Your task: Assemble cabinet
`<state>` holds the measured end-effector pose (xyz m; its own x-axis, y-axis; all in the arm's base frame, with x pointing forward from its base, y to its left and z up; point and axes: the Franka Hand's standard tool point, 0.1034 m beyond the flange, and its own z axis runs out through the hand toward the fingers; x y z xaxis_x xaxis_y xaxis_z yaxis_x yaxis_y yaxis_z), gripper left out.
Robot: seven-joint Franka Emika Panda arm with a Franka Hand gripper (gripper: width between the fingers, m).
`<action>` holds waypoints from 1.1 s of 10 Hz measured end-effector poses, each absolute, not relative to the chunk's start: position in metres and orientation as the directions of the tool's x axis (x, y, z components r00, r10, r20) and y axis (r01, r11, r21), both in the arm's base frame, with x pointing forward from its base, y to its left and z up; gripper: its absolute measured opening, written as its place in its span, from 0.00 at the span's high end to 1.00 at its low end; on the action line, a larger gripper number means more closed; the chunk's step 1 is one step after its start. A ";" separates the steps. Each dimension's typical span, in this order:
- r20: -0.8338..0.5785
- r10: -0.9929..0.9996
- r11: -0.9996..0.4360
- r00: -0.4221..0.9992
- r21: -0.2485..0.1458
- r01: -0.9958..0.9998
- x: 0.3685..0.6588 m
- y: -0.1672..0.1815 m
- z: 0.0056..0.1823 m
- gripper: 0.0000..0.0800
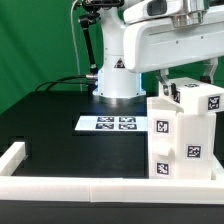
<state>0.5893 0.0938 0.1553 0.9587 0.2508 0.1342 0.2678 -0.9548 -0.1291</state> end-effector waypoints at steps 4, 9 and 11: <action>0.086 -0.135 -0.979 0.987 -0.164 -0.120 0.589 0.092 0.154 0.30; 0.064 -0.272 -0.951 0.960 -0.172 -0.258 0.590 0.085 0.154 0.30; 0.069 -0.251 -0.956 0.966 -0.177 -0.236 0.590 0.082 0.163 0.09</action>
Offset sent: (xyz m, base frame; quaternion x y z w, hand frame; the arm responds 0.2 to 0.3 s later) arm -0.0017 0.0065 -0.0021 0.0009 0.0060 0.2525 0.9676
